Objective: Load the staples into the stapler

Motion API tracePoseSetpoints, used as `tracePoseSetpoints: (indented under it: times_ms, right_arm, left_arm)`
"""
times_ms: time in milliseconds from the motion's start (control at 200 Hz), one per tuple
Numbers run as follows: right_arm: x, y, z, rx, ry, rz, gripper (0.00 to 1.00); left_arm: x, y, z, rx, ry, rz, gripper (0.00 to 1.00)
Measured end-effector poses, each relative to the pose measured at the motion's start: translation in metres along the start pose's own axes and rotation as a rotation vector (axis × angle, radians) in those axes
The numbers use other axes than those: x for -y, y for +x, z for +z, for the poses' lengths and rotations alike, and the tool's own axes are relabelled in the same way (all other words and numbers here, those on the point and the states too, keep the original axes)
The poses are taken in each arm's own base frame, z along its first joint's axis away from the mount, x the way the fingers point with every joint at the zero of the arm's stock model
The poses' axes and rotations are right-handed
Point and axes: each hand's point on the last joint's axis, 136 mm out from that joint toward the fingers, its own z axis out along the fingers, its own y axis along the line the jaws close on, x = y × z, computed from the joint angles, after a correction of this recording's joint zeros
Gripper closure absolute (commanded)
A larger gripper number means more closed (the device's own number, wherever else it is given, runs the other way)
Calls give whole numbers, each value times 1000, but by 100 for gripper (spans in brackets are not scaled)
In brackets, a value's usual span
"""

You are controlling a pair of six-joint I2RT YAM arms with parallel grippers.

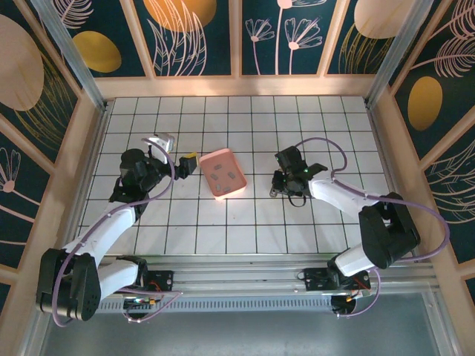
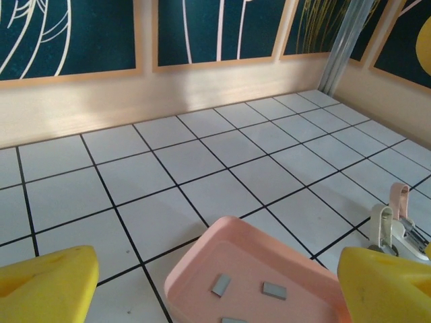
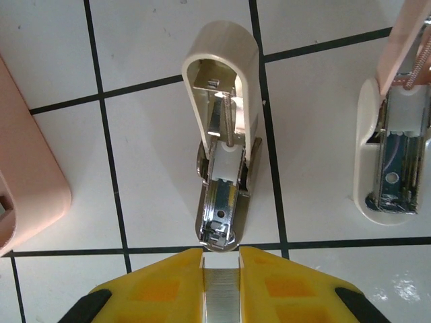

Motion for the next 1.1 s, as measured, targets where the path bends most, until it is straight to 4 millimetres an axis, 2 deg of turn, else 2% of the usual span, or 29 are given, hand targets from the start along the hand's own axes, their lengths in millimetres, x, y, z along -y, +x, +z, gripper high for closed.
tracePoseSetpoints:
  times_ms: [145, 240, 315, 536, 716, 1101]
  right_arm:
    - [-2, -3, 0, 11, -8, 15, 80]
    - [4, -6, 0, 13, 3, 31, 80]
    - [16, -12, 1, 22, 22, 56, 80]
    - [66, -21, -7, 44, 98, 90, 80]
    - [88, -31, -11, 59, 132, 65, 80]
    - [83, -24, -6, 31, 124, -2, 80]
  left_arm:
    - [0, 0, 0, 0, 1, 1, 9]
    - [0, 1, 0, -2, 4, 0, 9]
    - [0, 1, 1, -3, 4, 0, 9]
    - [1, 1, 1, -4, 5, 10, 9]
    - [1, 5, 3, -13, 7, 9, 10]
    - [0, 11, 6, -31, 8, 3, 10]
